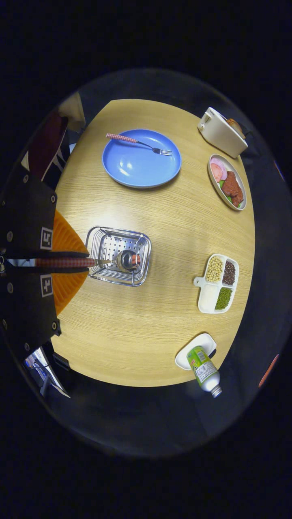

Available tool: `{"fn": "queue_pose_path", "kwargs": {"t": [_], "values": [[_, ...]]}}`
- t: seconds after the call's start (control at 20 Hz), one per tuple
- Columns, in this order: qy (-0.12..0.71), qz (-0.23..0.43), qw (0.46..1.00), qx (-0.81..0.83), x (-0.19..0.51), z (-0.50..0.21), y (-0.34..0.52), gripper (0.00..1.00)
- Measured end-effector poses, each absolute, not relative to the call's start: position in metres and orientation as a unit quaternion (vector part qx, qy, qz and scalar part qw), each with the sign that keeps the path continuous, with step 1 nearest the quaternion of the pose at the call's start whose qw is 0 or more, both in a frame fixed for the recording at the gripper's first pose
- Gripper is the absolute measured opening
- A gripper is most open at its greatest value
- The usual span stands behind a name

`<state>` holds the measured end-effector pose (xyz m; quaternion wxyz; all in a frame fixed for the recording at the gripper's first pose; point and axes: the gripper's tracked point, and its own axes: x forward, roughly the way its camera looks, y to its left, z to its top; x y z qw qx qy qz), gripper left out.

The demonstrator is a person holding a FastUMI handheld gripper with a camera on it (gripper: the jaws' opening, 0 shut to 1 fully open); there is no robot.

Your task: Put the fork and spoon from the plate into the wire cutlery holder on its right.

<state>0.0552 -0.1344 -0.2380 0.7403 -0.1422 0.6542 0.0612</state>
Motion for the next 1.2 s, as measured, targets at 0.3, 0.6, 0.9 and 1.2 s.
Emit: {"fn": "queue_pose_path", "kwargs": {"t": [0.3,0.6,0.9,1.2], "values": [[0.667,0.063,0.731,-0.13,0.059,-0.254,-0.129,0.08],[0.647,0.061,0.753,-0.099,0.064,-0.249,-0.128,0.14],[0.556,0.054,0.824,-0.098,0.082,-0.212,-0.132,0.44],[0.443,0.018,0.892,-0.083,0.08,-0.171,-0.115,0.73]]}}
